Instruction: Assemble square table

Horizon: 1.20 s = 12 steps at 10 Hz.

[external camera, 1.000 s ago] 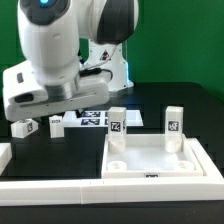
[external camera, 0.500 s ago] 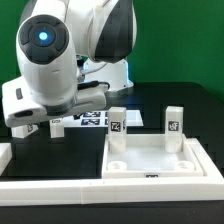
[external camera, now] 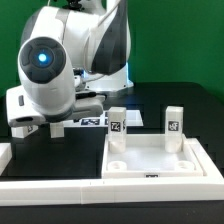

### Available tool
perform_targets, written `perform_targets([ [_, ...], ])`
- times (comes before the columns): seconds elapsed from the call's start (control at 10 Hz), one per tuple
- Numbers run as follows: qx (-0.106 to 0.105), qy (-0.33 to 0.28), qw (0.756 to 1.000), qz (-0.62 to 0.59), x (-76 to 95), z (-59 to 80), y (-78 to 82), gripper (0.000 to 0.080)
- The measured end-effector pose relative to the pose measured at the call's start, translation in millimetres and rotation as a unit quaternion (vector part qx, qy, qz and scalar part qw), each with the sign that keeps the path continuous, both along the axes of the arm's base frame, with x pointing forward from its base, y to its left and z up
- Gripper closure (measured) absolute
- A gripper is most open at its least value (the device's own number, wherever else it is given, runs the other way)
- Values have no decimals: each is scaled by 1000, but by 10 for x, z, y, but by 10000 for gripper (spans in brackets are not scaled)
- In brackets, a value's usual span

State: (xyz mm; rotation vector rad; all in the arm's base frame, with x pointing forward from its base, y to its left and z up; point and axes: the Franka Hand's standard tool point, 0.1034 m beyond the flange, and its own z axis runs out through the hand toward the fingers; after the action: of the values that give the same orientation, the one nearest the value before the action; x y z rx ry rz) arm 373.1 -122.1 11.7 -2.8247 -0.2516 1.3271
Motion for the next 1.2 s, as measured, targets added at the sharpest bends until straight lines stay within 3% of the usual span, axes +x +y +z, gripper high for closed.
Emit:
perform_targets([
  [0.2, 1, -2, 1000, 1, 25, 7, 0, 150],
  [0.4, 1, -2, 1000, 1, 23, 6, 0, 423],
  [0.5, 1, -2, 1000, 1, 23, 6, 1, 514],
  [1.0, 1, -2, 1000, 1, 24, 6, 1, 514],
  [1.1, 10, 4, 1000, 11, 73, 85, 14, 514],
  [1.2, 25, -7, 999, 28, 363, 377, 63, 512],
])
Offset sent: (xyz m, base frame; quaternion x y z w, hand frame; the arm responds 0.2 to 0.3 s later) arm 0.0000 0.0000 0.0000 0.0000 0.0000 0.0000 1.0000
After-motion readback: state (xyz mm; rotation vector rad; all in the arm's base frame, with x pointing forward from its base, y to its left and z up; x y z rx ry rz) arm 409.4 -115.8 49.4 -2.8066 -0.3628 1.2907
